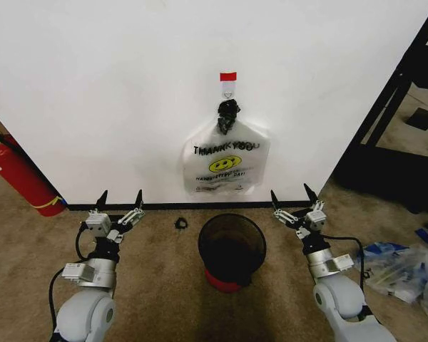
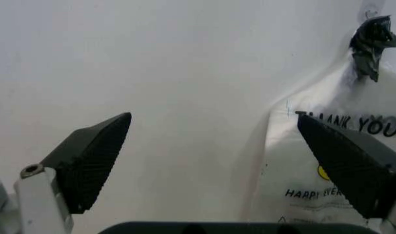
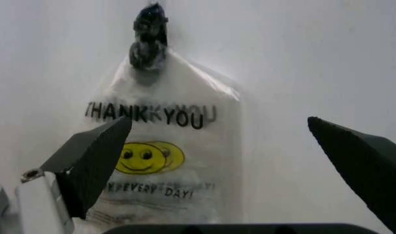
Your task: Pick up the garbage bag from the wall and place it over the trash bin.
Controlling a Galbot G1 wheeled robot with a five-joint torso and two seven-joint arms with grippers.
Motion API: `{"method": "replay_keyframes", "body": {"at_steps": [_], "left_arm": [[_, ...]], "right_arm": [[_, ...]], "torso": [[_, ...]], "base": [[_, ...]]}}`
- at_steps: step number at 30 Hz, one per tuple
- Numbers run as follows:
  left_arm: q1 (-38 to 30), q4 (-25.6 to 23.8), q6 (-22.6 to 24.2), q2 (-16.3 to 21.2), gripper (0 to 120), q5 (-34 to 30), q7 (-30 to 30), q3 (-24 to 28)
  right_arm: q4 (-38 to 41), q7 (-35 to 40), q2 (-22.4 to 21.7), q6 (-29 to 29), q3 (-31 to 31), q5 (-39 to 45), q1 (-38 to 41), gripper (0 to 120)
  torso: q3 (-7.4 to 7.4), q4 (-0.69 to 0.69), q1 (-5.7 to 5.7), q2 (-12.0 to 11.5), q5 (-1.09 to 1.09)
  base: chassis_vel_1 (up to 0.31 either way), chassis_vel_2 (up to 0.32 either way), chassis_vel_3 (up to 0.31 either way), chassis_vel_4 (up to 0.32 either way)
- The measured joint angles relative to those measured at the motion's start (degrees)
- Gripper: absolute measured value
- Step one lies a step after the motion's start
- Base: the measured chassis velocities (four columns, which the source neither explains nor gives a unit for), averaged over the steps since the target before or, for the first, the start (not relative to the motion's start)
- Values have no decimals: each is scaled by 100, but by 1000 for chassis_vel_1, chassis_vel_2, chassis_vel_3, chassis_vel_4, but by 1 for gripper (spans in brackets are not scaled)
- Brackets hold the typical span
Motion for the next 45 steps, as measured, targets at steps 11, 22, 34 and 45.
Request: {"method": "replay_keyframes", "body": {"at_steps": [11, 22, 34, 45], "left_arm": [[-110, 158, 14, -45, 100, -4, -4, -10], [-42, 162, 14, -96, 100, 96, -9, 23], [206, 50, -21, -118, 100, 162, -15, -220], [217, 102, -62, -164, 100, 188, -15, -217]], "right_arm": [[-68, -13, 101, 2, -219, 149, 230, 100], [-723, 625, 281, -425, -1446, 1544, 1644, 100], [-1882, 583, 827, -761, -2274, 3356, 3372, 100], [-2377, 470, 1216, -813, -2361, 3656, 3909, 68]], "torso": [[0, 0, 0, 0, -1], [0, 3, 0, 0, -2], [1, 1, 1, 0, 0], [0, 0, 0, 0, -1]], "base": [[0, 0, 0, 0], [0, 0, 0, 0], [0, 0, 0, 0], [0, 0, 0, 0]]}}
